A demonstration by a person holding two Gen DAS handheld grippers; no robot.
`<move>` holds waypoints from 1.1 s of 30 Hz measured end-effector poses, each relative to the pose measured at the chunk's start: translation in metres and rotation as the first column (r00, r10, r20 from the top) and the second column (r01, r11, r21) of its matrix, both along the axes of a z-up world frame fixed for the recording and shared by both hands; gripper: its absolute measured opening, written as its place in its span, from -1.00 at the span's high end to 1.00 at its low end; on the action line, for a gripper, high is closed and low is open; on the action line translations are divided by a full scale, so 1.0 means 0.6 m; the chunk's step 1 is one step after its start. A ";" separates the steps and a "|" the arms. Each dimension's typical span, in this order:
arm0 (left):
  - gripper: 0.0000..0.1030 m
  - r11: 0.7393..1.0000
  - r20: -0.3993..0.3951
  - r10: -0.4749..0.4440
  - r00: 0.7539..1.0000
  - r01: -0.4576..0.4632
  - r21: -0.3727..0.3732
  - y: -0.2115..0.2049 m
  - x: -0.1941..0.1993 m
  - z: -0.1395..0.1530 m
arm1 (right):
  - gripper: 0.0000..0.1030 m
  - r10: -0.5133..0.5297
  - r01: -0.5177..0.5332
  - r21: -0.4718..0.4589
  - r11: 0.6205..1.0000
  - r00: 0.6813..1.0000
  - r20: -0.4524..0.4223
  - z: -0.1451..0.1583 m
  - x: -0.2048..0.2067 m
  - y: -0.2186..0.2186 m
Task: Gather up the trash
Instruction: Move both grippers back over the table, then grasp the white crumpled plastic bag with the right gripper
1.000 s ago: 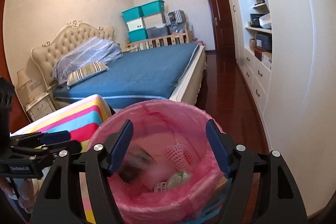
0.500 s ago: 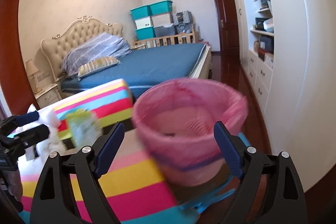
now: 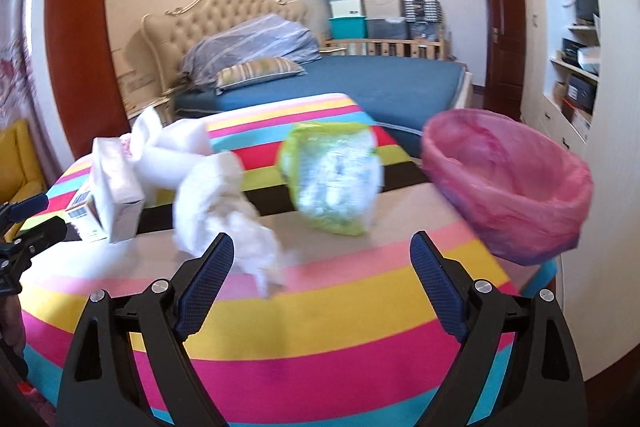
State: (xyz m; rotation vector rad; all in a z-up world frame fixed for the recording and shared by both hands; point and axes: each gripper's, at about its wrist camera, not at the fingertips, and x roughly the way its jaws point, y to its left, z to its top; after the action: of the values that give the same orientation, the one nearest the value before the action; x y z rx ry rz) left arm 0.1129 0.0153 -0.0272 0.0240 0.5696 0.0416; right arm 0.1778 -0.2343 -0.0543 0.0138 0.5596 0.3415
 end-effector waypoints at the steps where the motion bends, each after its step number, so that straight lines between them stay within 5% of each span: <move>1: -0.90 1.000 -0.001 0.026 1.000 -0.026 -0.004 0.015 -0.006 -0.002 | -0.65 0.010 -0.010 -0.009 1.000 1.000 0.008 0.004 -0.002 0.009; 11: -0.90 0.994 0.002 0.103 0.995 -0.103 -0.033 0.078 -0.035 -0.014 | -0.65 0.115 -0.113 -0.113 0.987 0.993 0.017 0.014 0.019 0.107; 23: -0.87 0.994 -0.006 0.104 0.995 -0.104 0.015 0.050 -0.020 -0.012 | -0.61 0.122 -0.149 -0.204 0.968 0.983 -0.139 -0.023 0.059 0.155; 33: -0.87 0.996 0.002 0.090 0.996 -0.090 0.027 0.041 -0.018 -0.014 | 0.30 0.147 -0.163 -0.139 0.977 0.982 -0.118 -0.020 0.043 0.131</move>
State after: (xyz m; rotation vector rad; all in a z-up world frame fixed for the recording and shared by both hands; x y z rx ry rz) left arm 0.1020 0.0397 -0.0355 0.0250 0.5687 0.1372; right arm 0.2036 -0.1559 -0.0661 -0.1571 0.6938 0.4529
